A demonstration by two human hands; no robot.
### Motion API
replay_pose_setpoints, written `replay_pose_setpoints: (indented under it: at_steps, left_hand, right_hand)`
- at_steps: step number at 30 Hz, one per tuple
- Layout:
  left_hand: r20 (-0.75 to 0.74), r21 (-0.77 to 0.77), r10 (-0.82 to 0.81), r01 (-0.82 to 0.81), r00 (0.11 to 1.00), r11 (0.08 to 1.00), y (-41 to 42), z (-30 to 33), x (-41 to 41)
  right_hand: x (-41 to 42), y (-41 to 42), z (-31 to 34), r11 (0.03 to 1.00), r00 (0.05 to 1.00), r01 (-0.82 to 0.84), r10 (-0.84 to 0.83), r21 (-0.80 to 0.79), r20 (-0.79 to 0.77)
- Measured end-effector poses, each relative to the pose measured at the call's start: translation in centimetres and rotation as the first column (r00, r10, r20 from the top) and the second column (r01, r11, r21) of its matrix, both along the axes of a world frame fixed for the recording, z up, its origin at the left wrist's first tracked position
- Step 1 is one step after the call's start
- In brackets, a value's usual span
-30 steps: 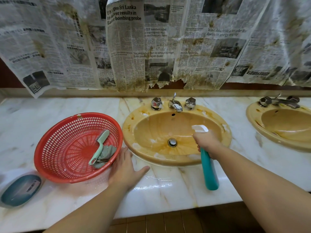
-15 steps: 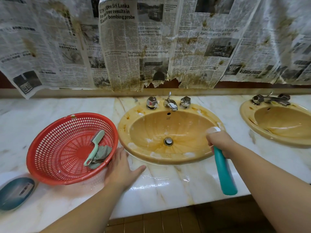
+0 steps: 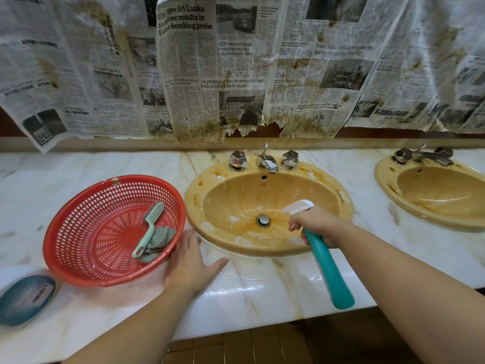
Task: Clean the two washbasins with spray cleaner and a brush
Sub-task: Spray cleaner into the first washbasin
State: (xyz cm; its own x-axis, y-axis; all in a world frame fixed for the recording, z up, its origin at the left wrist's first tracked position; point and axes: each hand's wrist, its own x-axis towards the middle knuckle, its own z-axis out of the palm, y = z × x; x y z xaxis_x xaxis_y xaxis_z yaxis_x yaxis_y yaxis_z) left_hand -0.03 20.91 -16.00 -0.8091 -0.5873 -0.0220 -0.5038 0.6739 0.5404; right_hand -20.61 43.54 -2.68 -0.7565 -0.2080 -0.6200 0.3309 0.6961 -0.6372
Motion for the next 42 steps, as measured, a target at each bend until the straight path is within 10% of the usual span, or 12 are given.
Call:
replay_pose_setpoints:
  at_steps: [6, 15, 28, 42]
  left_hand:
    - [-0.002, 0.003, -0.003, 0.003, 1.0, 1.0, 0.0, -0.1, 0.2]
    - [0.005, 0.02, -0.009, 0.008, 1.0, 1.0, 0.0, 0.2, 0.0]
    - [-0.179, 0.332, -0.226, 0.275, 0.958, 0.902, 4.9, 7.2, -2.3]
    - [-0.39, 0.344, 0.285, -0.149, 0.875, 0.927, -5.1, 14.3, 1.4]
  right_hand:
    - [-1.2, 1.2, -0.9, 0.967, 0.937, 0.225, -0.181, 0.116, -0.3]
    - [-1.1, 3.2, -0.7, 0.951, 0.923, 0.28, -0.229, 0.131, -0.31]
    - [5.6, -9.6, 2.0, 0.932, 0.955, -0.045, -0.066, -0.36, -0.29]
    - [9.4, -18.3, 5.1, 0.759, 0.87, -0.45, 0.256, -0.47, -0.421]
